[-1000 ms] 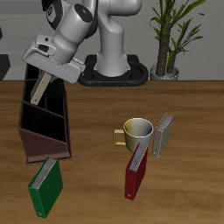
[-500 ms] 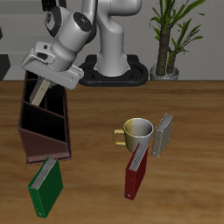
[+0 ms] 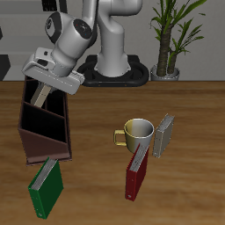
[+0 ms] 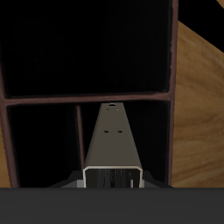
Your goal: Place the right yellow book into the right desk caddy's back compartment
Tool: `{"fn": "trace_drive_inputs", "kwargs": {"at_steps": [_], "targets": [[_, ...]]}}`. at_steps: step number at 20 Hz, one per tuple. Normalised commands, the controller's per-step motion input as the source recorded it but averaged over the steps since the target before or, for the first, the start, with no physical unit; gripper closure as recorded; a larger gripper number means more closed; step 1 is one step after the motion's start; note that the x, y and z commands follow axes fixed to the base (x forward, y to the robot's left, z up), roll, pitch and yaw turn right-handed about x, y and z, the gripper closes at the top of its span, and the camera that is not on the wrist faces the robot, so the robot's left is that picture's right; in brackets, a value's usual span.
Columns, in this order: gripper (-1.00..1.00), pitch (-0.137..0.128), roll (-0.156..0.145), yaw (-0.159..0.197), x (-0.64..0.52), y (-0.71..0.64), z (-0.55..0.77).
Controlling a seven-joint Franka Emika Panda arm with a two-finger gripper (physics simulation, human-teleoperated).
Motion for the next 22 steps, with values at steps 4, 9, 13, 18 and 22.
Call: {"fn": "trace_drive_inputs", "kwargs": {"at_steps": [4, 9, 13, 18, 22], "targets": [[1.00, 0.025, -0.005, 0.004, 0.08, -0.01, -0.13], [1.00, 0.016, -0.010, -0.006, 0.05, -0.03, -0.07], [1.00, 0.006, -0.013, -0.005, 0.07, -0.06, -0.03], [-1.00, 0.022, -0.033, -0.003, 0.06, -0.13, -0.08], [-1.00, 0.012, 0.005, -0.012, 0.05, -0.02, 0.00]]}}
